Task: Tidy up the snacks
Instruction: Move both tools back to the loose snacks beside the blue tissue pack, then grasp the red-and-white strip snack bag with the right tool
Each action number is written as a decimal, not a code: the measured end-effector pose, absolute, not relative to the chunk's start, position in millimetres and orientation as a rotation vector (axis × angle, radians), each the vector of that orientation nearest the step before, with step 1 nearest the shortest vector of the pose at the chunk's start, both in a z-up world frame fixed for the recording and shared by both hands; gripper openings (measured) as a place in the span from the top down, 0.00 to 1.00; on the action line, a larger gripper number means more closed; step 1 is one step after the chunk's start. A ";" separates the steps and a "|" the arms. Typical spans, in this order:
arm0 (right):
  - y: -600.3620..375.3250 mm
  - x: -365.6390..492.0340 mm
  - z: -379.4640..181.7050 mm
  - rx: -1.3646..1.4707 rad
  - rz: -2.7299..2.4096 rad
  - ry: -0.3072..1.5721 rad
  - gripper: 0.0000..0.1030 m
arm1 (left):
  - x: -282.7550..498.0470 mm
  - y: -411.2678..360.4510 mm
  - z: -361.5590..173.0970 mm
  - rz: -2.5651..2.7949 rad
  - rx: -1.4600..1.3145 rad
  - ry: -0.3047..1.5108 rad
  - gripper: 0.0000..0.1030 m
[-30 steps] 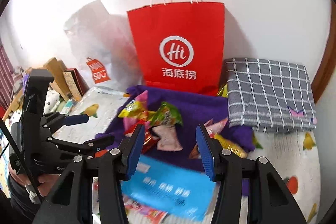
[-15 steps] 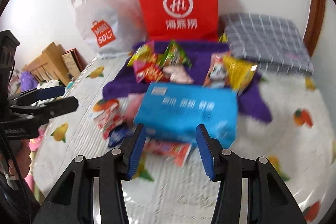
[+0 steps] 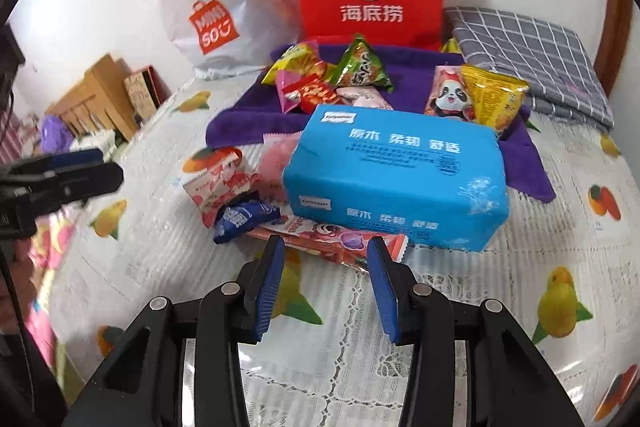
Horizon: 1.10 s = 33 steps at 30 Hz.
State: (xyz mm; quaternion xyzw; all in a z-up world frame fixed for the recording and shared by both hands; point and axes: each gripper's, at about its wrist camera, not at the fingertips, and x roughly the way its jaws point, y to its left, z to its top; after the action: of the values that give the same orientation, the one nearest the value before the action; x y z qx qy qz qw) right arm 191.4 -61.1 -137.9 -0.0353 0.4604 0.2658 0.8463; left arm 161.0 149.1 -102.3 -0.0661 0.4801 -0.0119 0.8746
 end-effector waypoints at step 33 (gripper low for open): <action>-10.8 192.3 -166.3 -0.445 0.646 1.002 0.85 | 153.0 171.9 -125.5 -0.066 -0.176 1.041 0.16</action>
State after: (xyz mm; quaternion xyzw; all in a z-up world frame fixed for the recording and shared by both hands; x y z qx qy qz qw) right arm 192.3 -10.8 -166.3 -0.2078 0.4678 0.3014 0.8044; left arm 153.0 171.9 -125.5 -0.0841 0.4967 -0.0315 0.8633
